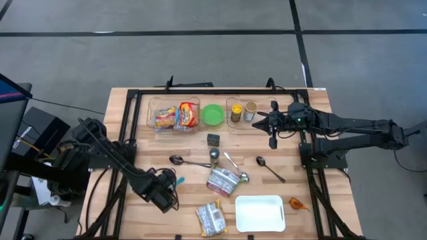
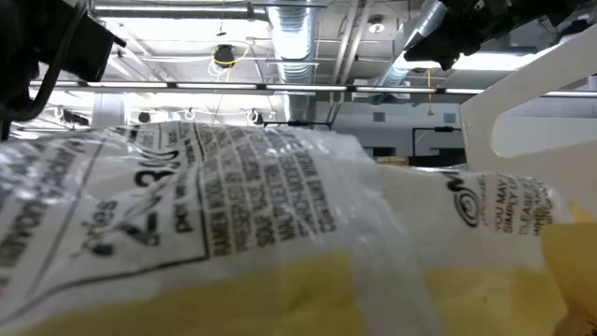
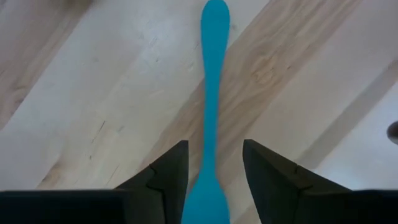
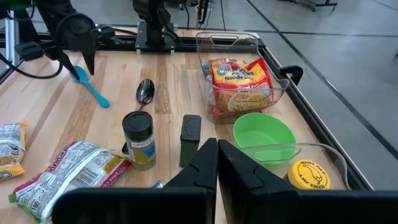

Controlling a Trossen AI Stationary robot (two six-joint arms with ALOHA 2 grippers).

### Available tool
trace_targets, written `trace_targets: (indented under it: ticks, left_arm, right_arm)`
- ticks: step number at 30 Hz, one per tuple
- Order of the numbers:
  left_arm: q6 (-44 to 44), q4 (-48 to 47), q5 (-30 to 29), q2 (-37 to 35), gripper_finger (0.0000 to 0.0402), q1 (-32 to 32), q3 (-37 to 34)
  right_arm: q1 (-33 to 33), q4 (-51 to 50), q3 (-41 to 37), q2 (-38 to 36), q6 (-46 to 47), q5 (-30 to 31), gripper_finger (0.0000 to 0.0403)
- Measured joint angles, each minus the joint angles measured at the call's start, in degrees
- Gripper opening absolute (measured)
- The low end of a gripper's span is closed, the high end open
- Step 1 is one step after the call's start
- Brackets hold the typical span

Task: Pick & Place Food Item
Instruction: Put the blue spoon in the white bin

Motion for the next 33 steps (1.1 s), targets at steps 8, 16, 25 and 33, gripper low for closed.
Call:
trace_targets:
  ticks: [8, 16, 25, 33]
  left_arm:
    - [0.1, 0.4, 0.6, 2.4, 0.0145, 0.0, 0.0]
    - [0.1, 1.0, 1.6, 2.4, 0.0145, 0.0, 0.0]
    - [-0.2, 7.0, 3.5, 2.4, 0.0145, 0.1, -5.8]
    - [0.1, 9.5, 3.9, 0.6, 0.0145, 0.3, -7.9]
  right_arm:
    - [0.0, 0.0, 0.0, 0.0, 0.6, 0.0, 0.0005]
    - [0.0, 0.0, 0.0, 0.0, 1.4, 0.0, 0.0005]
    - [0.0, -0.1, 0.0, 0.0, 1.5, 0.0, 0.0005]
    - [0.0, -0.1, 0.0, 0.0, 1.5, 0.0, 0.0005]
